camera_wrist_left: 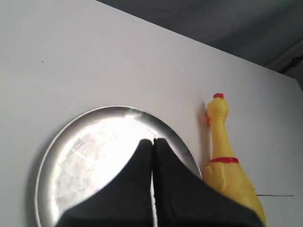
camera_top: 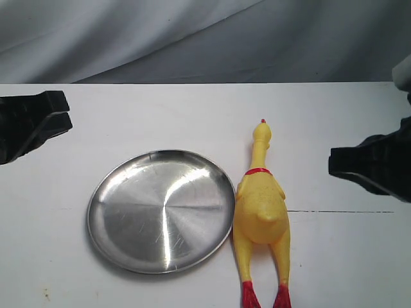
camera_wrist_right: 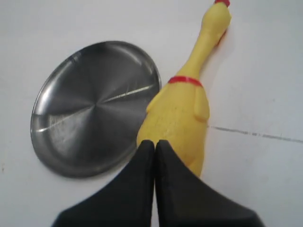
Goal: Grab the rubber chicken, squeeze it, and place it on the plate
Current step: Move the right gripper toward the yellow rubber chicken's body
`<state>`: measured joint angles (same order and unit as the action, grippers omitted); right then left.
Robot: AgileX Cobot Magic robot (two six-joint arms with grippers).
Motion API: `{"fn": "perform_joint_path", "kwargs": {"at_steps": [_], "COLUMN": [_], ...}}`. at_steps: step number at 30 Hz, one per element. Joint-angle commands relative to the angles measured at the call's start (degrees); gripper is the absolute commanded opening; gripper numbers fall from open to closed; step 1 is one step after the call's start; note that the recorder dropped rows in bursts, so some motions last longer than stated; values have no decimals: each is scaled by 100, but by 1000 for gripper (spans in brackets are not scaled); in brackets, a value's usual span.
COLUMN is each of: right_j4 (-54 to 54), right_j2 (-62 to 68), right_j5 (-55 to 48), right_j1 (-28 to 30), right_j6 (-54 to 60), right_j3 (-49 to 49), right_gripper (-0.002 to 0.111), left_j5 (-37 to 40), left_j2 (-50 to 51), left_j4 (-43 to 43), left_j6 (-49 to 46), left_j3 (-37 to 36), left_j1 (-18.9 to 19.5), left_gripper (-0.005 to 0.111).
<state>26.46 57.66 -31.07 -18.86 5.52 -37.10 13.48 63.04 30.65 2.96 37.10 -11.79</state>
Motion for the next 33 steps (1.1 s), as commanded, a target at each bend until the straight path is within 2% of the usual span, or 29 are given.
{"fn": "perform_joint_path", "kwargs": {"at_steps": [1, 6, 10, 13, 16, 20, 22, 25, 27, 31, 33], "right_j4": [-11, -246, -438, -442, -388, -214, -16, 383, 560, 669, 655], "right_j2": [8, 8, 194, 618, 1055, 1544, 1717, 1939, 2093, 2591, 2647], "right_j5": [-778, -1359, -1314, -1349, -1277, -1110, -1096, -1054, -982, -1039, -1498], "right_j1": [-10, -10, -10, -10, -10, -10, -10, -10, -10, -10, -10], "right_j6": [-438, -611, -601, -512, -515, -305, -30, 530, 790, 922, 922], "right_j3": [-31, -31, -31, -31, -31, -31, -31, -31, -31, -68, -409], "right_gripper": [0, 0, 0, 6, 17, 41, 53, 65, 67, 61, 59], "left_j5": [422, 1460, 1637, 1827, 1834, 1780, 1780, 1748, 1638, 1566, 1520], "left_j2": [13, 515, 1114, 1585, 1961, 2267, 2377, 2439, 2439, 2439, 2439], "left_j4": [38, 38, 25, 25, 25, 25, 25, 7, 7, 7, 7], "left_j6": [-338, -856, -1147, -1239, -1236, -1236, -1236, -1241, -1353, -1577, -1705], "left_j3": [211, 906, 1370, 1802, 2145, 2473, 2595, 2668, 2668, 2681, 2681], "left_j1": [-10, -10, -10, -10, -10, -10, -10, -10, -10, -10, -10], "left_gripper": [0, 0, 0, 0, 0, 0, 0, 0, 0, 0, 0]}}
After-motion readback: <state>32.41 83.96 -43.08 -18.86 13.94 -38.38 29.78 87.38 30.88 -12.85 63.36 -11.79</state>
